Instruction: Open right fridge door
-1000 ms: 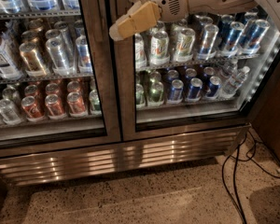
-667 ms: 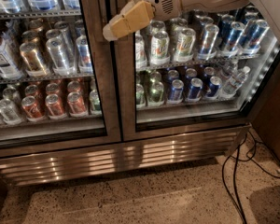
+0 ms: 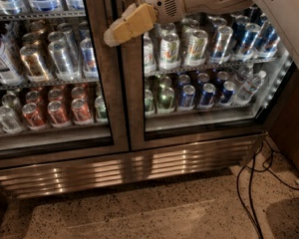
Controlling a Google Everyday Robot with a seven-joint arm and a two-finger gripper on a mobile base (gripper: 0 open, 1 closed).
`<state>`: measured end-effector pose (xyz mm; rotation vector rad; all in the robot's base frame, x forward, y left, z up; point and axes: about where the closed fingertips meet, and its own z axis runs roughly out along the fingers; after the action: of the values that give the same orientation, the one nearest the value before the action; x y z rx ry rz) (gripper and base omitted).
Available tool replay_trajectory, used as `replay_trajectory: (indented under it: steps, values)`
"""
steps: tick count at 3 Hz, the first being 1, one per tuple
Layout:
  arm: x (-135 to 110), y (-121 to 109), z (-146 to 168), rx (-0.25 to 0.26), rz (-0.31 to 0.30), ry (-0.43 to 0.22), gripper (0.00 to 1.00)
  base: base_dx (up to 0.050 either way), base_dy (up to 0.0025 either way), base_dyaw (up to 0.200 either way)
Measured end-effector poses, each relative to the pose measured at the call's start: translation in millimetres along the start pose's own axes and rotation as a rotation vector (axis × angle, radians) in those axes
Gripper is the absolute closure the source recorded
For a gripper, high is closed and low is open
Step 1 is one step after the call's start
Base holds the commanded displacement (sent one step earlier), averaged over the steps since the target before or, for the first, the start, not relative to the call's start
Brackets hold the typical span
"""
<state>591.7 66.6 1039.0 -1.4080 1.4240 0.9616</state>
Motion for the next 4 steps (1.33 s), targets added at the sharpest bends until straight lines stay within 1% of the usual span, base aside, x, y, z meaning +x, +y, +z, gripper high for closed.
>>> replay_trajectory:
  steps: [1, 2, 3, 4]
  values:
    - [0.0, 0.0, 0.0, 0.000, 0.000, 0.000, 0.00, 0.000, 0.00000, 0.000]
    - [0.0, 0.0, 0.1, 0.000, 0.000, 0.000, 1.00, 0.000, 0.00000, 0.000]
    - [0.0, 0.0, 0.1, 0.000, 0.000, 0.000, 1.00, 0.000, 0.00000, 0.000]
    - [1.1, -5.0, -2.4, 0.000, 0.000, 0.000, 1.00, 0.000, 0.00000, 0.000]
